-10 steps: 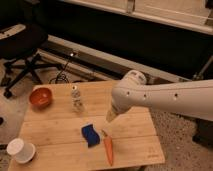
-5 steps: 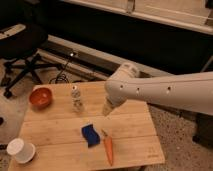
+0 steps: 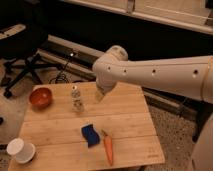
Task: Knock the bottle over
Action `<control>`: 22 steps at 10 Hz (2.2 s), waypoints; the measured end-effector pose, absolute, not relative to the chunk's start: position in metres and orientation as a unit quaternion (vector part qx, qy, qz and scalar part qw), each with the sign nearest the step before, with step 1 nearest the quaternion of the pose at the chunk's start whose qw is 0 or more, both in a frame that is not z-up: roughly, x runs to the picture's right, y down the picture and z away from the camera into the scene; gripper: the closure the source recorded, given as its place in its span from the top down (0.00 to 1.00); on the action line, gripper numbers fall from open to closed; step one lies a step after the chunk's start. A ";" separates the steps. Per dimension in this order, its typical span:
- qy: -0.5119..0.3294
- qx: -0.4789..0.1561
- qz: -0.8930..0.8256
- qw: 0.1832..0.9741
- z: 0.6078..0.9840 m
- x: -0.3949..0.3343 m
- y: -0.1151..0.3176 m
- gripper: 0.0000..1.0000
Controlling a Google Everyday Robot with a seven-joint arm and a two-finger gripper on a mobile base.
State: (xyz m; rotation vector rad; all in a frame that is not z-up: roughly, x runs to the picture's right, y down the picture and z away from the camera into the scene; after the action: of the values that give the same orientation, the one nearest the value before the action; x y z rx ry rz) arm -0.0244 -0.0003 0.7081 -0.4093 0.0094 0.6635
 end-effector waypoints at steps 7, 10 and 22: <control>-0.064 -0.285 0.293 0.910 0.683 -0.129 -0.047 0.00; -0.084 -0.333 0.299 0.890 0.689 -0.158 -0.053 0.00; -0.085 -0.309 0.164 0.933 0.760 -0.230 -0.024 0.00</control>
State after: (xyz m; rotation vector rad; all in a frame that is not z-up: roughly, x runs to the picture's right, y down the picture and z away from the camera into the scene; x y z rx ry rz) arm -0.2301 -0.0238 0.7604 -0.6313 -0.1746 0.3364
